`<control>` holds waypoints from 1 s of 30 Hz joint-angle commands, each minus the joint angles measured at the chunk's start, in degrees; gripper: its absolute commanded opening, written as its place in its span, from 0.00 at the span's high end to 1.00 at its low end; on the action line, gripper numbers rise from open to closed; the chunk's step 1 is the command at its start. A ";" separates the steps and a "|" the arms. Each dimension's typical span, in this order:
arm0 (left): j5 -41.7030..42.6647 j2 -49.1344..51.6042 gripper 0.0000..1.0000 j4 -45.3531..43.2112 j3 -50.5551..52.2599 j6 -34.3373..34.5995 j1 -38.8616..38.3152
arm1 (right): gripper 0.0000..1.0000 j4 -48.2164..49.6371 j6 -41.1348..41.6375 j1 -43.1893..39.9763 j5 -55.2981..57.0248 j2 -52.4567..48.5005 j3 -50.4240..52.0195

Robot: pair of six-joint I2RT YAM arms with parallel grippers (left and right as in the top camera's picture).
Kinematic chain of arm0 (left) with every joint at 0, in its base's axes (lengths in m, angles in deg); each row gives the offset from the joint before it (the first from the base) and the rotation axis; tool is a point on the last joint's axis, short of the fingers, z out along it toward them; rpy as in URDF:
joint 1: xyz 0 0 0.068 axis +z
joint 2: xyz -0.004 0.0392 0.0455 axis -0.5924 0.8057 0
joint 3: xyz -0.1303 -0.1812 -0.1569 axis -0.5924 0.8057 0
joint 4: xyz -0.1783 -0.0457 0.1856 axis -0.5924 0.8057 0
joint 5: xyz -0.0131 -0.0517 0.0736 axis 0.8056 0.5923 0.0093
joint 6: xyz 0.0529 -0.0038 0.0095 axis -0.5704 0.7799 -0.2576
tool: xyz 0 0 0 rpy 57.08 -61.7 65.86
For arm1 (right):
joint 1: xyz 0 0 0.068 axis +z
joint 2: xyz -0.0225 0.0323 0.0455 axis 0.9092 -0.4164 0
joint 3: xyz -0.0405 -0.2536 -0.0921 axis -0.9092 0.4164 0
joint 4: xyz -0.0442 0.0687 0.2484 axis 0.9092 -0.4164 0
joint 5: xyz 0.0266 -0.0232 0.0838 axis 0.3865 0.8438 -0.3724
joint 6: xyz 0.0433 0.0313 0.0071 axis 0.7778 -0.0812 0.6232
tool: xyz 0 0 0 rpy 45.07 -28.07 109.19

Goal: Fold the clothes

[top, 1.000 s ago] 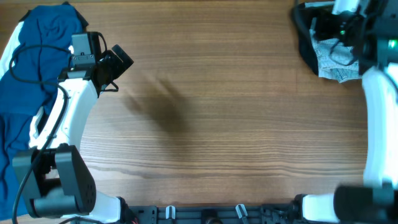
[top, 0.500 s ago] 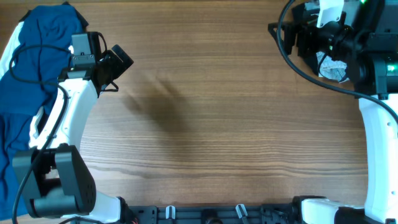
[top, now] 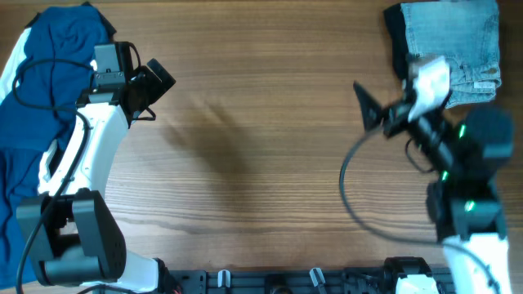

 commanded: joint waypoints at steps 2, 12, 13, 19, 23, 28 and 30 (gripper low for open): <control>0.24 0.61 0.00 -0.07 0.24 0.09 -0.26 | 0.00 9.84 5.05 -0.20 0.76 12.48 18.69; 0.24 0.61 0.00 -0.07 0.24 0.09 -0.26 | 0.00 23.93 7.72 -0.20 1.99 29.73 42.53; 0.22 0.61 0.00 -0.07 0.24 0.09 -0.26 | 0.00 23.91 7.72 -0.20 1.99 31.15 43.71; 0.24 0.61 0.00 -0.07 0.24 0.09 -0.26 | 0.00 18.56 7.17 -0.20 2.16 36.63 43.82; 0.24 0.61 0.00 -0.07 0.24 0.09 -0.26 | 0.00 12.87 5.31 -0.20 2.16 41.35 43.82; 0.24 0.61 0.00 -0.07 0.24 0.09 -0.26 | 0.00 3.43 5.18 -0.20 2.14 46.77 43.82; 0.24 0.61 0.00 -0.07 0.24 0.09 -0.26 | 0.00 3.56 5.18 -0.20 2.16 48.52 43.82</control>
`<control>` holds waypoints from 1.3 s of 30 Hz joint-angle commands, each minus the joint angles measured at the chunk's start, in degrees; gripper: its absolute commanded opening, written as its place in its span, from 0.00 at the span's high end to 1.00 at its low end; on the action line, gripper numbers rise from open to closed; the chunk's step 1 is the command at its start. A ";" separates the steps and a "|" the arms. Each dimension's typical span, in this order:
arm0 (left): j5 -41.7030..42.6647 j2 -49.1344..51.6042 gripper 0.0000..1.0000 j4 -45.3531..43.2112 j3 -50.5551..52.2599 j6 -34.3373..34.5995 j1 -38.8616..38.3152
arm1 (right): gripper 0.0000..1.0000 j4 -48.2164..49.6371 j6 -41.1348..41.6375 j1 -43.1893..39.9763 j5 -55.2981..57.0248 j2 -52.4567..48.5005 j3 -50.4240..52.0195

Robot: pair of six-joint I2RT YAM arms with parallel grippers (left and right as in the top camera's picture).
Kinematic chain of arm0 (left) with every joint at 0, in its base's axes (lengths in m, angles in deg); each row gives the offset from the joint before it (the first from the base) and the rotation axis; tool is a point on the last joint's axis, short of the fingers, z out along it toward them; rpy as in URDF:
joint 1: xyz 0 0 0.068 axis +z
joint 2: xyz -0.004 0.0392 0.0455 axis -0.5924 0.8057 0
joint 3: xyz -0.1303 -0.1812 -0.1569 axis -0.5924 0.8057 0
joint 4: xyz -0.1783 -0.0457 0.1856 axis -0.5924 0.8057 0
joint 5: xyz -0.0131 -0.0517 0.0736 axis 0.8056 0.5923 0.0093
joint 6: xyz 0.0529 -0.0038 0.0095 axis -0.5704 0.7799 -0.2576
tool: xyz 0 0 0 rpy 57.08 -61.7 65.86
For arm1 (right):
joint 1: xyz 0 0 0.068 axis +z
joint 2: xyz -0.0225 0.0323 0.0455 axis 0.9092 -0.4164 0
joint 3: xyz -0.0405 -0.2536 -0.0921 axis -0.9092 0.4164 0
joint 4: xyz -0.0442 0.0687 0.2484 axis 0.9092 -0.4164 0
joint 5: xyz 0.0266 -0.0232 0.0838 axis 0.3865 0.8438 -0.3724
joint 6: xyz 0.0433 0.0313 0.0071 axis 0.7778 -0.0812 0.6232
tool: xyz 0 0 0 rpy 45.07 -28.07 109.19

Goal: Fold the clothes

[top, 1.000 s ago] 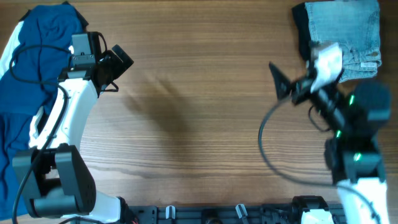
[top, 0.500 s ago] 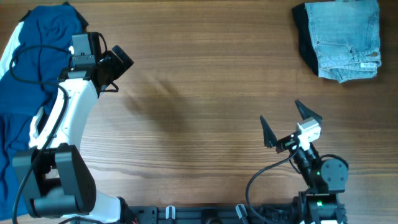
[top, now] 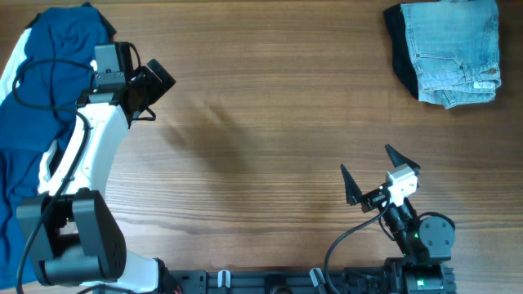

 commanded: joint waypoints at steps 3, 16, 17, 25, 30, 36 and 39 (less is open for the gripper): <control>0.24 0.61 0.00 -0.02 0.24 0.09 -0.26 | 0.00 0.04 -0.74 -0.20 0.22 2.60 0.07; 0.22 0.61 0.00 -0.02 0.24 0.09 -0.26 | 0.00 0.00 -0.74 -0.20 0.22 2.19 0.07; 0.24 0.61 0.00 -0.02 0.24 0.09 -0.26 | 0.00 0.00 -0.76 -0.20 0.22 2.19 0.07; 0.04 0.61 0.00 0.98 0.24 -0.72 -0.24 | 0.00 0.00 -0.76 -0.20 0.22 2.19 0.07; -0.83 0.00 0.00 1.44 0.24 -0.76 -0.24 | 0.00 0.00 -0.76 -0.20 0.22 2.19 0.07; -2.64 -7.80 0.00 -2.23 1.57 -12.15 -0.61 | 0.00 0.00 -0.74 -0.20 0.22 2.19 0.07; -2.84 -14.86 0.00 -7.54 6.71 -19.56 -0.57 | 0.00 0.00 -0.74 -0.20 0.22 2.19 0.07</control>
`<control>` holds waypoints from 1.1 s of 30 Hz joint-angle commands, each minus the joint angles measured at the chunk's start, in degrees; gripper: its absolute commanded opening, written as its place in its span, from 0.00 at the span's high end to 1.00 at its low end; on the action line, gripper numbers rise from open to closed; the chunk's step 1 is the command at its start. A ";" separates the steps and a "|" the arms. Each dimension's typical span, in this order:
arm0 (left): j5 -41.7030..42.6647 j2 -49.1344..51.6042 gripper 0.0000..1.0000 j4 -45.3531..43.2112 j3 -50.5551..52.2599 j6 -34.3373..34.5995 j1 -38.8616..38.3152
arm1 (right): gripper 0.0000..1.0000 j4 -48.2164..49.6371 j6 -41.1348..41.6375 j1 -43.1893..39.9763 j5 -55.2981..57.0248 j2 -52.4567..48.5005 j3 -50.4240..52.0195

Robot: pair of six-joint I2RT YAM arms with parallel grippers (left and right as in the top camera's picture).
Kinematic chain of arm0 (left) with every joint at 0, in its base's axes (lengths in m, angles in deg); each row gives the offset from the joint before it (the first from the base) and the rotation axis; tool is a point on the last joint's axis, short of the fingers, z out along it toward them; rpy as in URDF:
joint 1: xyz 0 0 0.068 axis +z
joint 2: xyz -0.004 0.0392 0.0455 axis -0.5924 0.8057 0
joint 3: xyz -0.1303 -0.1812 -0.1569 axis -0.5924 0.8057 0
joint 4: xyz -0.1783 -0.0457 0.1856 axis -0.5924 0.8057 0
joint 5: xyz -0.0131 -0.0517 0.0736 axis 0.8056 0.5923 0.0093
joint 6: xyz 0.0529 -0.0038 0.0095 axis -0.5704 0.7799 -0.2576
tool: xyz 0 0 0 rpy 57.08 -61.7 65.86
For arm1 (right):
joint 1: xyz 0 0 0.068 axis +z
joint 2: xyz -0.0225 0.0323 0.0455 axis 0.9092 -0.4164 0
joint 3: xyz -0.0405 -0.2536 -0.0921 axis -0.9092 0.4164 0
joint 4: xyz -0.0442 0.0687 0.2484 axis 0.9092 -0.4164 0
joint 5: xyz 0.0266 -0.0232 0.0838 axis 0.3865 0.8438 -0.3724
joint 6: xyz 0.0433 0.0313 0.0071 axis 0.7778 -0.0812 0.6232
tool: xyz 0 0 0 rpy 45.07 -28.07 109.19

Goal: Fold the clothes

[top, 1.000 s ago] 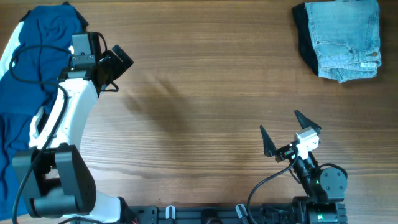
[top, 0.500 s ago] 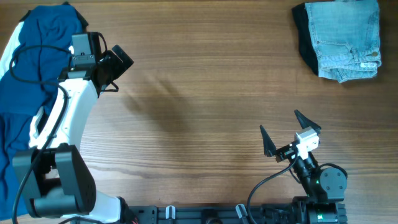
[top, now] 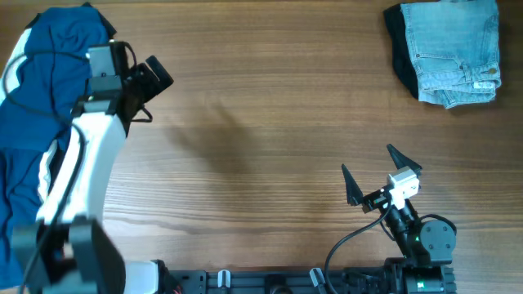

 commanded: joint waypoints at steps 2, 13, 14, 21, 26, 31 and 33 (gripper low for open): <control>-1.42 -14.45 0.00 -6.23 10.01 -12.31 0.00 | 0.00 0.15 -0.55 -0.20 0.22 0.52 0.07; -1.22 -46.77 0.00 -27.65 47.41 -12.26 1.60 | 0.00 0.15 -0.55 -0.20 0.22 0.52 0.07; -1.05 -50.23 0.00 -30.27 51.25 -12.22 1.57 | 0.00 0.15 -0.55 -0.20 0.22 0.52 0.07; -0.76 -66.51 0.00 -33.14 62.62 -12.28 1.57 | 0.00 0.15 -0.55 -0.20 0.22 0.52 0.07; -0.74 -71.82 0.00 -29.83 62.69 -12.28 1.57 | 0.00 0.15 -0.57 -0.20 0.22 0.52 0.07; -0.74 -77.05 0.00 -26.86 62.69 -12.28 1.57 | 0.00 0.15 -0.57 -0.20 0.22 0.52 0.07; -0.76 -78.64 0.00 -25.86 62.69 -12.28 1.57 | 0.00 0.15 -0.55 -0.20 0.22 0.52 0.07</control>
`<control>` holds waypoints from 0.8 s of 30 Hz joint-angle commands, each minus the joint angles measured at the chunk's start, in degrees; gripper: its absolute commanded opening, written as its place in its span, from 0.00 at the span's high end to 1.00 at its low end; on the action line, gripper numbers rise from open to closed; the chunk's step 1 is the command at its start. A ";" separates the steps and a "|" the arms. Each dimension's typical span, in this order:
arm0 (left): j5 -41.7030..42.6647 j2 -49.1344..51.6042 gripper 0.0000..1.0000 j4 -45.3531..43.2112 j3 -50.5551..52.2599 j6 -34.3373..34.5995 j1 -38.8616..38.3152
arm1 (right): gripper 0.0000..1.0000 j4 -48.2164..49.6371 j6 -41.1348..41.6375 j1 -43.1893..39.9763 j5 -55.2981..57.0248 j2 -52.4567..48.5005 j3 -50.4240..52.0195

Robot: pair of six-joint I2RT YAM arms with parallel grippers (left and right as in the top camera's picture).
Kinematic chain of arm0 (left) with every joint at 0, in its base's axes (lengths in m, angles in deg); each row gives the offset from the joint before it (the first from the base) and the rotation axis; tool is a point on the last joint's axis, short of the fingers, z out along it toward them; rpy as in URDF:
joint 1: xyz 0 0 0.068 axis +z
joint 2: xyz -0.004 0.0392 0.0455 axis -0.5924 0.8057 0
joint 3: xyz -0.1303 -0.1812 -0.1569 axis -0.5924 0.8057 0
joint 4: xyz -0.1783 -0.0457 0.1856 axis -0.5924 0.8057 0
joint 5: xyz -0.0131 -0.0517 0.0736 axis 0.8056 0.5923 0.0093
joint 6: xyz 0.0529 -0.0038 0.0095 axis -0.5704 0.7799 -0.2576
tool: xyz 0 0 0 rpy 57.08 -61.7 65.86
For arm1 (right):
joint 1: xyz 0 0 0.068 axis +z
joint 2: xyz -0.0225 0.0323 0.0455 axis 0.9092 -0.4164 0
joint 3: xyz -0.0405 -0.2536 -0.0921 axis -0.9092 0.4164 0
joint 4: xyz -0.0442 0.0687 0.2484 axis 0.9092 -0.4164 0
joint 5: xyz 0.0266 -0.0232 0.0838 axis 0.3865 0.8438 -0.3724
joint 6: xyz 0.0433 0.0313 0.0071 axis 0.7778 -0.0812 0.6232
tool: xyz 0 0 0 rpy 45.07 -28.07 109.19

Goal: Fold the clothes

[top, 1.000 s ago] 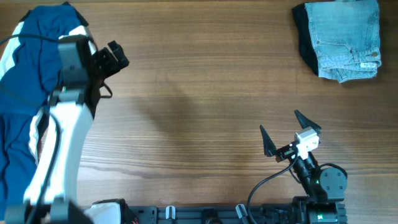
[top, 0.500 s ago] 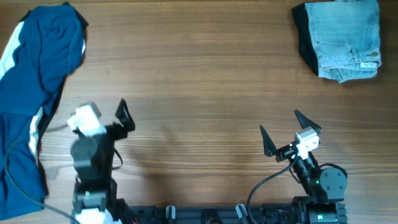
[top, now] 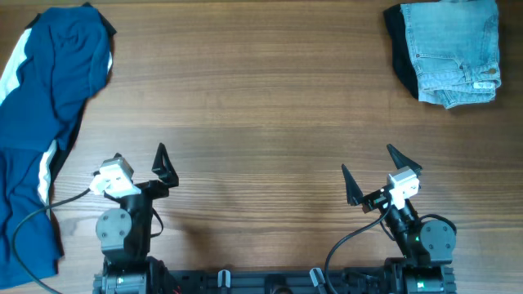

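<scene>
A blue garment with a white stripe lies crumpled and unfolded along the table's left edge. Blue jeans lie folded at the far right corner, on top of a dark garment. My left gripper is drawn back at the front left edge, open and empty, right of the blue garment's lower part. At the front right, far from the jeans, my right gripper is also open and empty.
The wooden table spans the view. The arm bases and a rail with clips run along the front edge. Cables trail from both arms near the front.
My left arm was stretched out at the far left beside the blue garment's top. Now it is drawn back at the front left edge, gripper open. The right arm and the clothes are unchanged.
At first my right gripper was open next to the folded jeans and my left was open by the blue garment's top. The right arm was then back at the front edge. The left stayed out until now, and is back too.
</scene>
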 commanded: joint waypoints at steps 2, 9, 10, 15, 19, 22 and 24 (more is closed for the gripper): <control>0.07 -4.96 0.00 2.69 0.39 -1.18 0.26 | 0.00 0.17 -0.55 -0.20 0.20 0.52 0.07; -0.26 -13.84 0.00 9.64 1.09 -1.20 -0.68 | 0.00 0.17 -0.55 -0.20 0.20 0.52 0.07; -0.63 -13.60 0.00 8.94 1.66 -1.18 -0.81 | 0.00 0.17 -0.55 -0.20 0.20 0.52 0.07; -0.63 -13.64 0.00 7.30 3.67 -1.27 -1.03 | 0.00 0.17 -0.57 -0.20 0.20 0.52 0.07; -0.59 -13.60 0.00 7.19 3.67 -2.47 -1.03 | 0.00 0.17 -0.55 -0.20 0.20 0.52 0.07; -0.59 -13.49 0.01 7.19 3.67 -2.47 -1.03 | 0.00 0.17 -0.55 -0.20 0.20 0.52 0.07; -0.59 -13.42 0.00 7.19 3.67 -2.47 -1.03 | 0.00 0.17 -0.55 -0.20 0.20 0.52 0.07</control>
